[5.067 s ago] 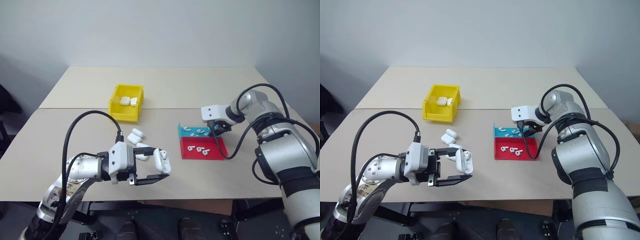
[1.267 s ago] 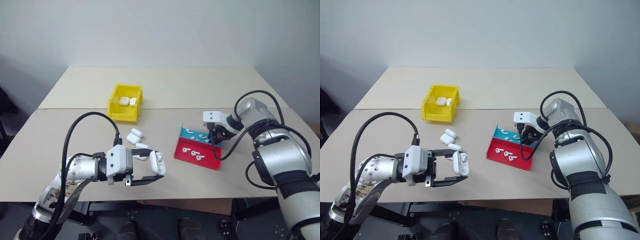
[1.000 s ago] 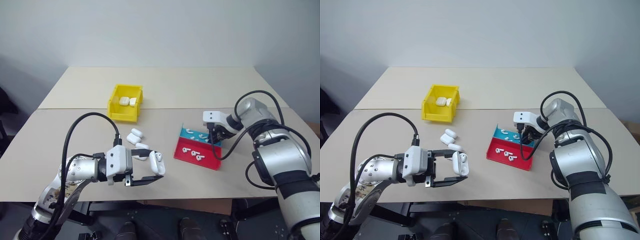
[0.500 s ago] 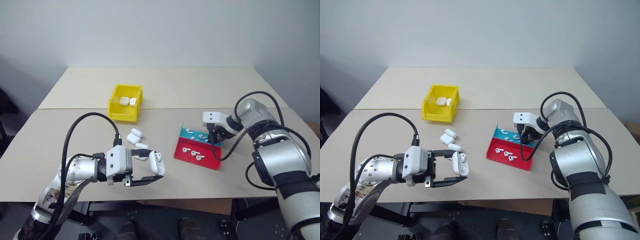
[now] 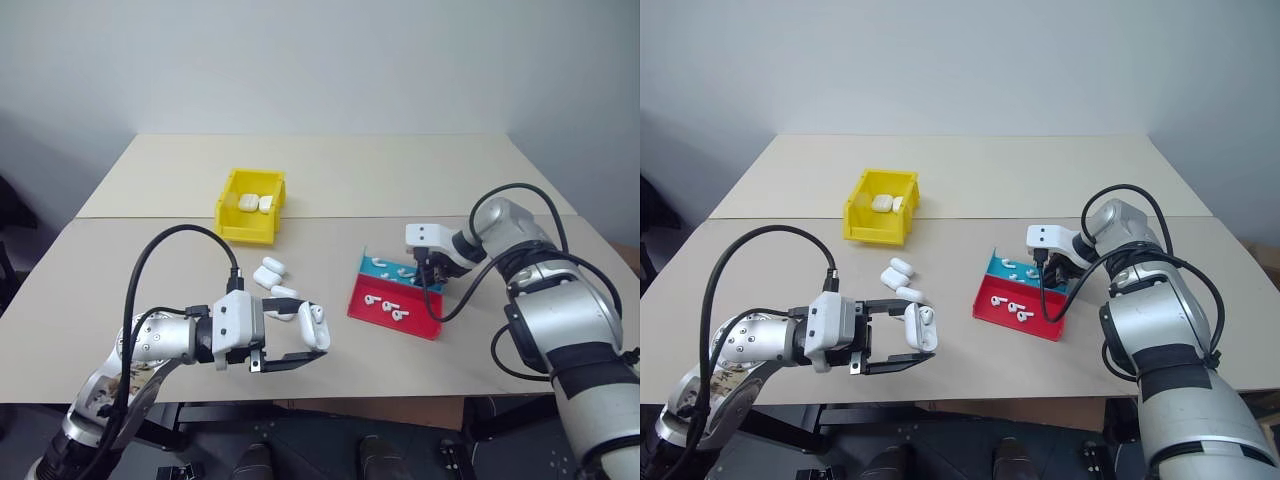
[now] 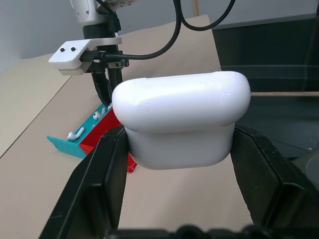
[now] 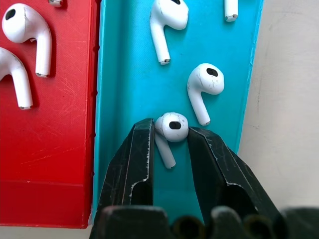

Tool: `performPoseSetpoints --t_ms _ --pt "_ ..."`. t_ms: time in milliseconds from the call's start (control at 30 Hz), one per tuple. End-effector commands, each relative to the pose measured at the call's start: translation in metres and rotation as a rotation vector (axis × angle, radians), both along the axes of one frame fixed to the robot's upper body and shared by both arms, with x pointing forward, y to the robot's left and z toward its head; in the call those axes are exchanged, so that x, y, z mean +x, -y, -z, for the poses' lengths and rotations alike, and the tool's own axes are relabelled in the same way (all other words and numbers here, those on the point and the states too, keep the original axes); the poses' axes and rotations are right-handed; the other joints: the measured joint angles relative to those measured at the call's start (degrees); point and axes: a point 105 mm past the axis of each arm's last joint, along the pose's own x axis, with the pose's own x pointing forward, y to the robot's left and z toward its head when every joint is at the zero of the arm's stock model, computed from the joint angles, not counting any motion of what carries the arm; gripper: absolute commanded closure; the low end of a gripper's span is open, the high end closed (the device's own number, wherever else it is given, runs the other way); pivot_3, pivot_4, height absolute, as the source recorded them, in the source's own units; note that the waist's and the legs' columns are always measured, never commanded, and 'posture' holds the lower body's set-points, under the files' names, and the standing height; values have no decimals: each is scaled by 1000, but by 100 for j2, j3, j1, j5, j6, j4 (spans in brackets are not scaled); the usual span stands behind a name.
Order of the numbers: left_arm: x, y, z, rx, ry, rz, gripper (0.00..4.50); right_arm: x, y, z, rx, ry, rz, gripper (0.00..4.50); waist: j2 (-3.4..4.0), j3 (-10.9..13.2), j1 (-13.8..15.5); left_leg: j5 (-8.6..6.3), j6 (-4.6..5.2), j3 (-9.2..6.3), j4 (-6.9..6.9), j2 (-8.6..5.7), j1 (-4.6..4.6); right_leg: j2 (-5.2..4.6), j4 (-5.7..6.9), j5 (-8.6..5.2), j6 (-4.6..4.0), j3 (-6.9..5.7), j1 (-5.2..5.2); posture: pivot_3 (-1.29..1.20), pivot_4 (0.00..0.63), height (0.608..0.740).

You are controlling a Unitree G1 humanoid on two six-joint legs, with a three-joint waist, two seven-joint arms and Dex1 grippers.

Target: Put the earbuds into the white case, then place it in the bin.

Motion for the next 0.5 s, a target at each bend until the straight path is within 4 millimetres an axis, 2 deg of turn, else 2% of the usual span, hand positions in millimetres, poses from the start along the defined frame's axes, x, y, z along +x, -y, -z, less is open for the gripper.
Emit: performPoseSetpoints --t_ms 33,200,233,300,500 --pt "-1 1 -9 -5 51 16 1685 0 1 -9 34 15 -3 3167 0 0 1 0 0 0 0 0 0 0 0 0 0 0 0 0 150 740" --pt "-1 2 -8 -3 51 22 1685 2 0 -8 27 25 -5 3167 0 0 0 0 0 0 -1 0 0 0 0 0 0 0 0 0 150 740" --pt "-1 2 -9 -3 51 23 1685 1 0 -8 24 25 -10 3518 0 0 0 0 0 0 -1 0 0 0 0 0 0 0 0 0 150 740" --pt "-1 1 -9 -3 51 25 1685 2 0 -8 17 31 -10 3844 0 0 0 0 0 0 0 0 0 0 0 0 0 0 0 0 150 740" --pt "-2 1 -9 -3 50 23 1685 3 2 -7 11 43 2 3844 0 0 -1 0 0 0 0 0 0 0 0 0 0 0 0 0 150 740"
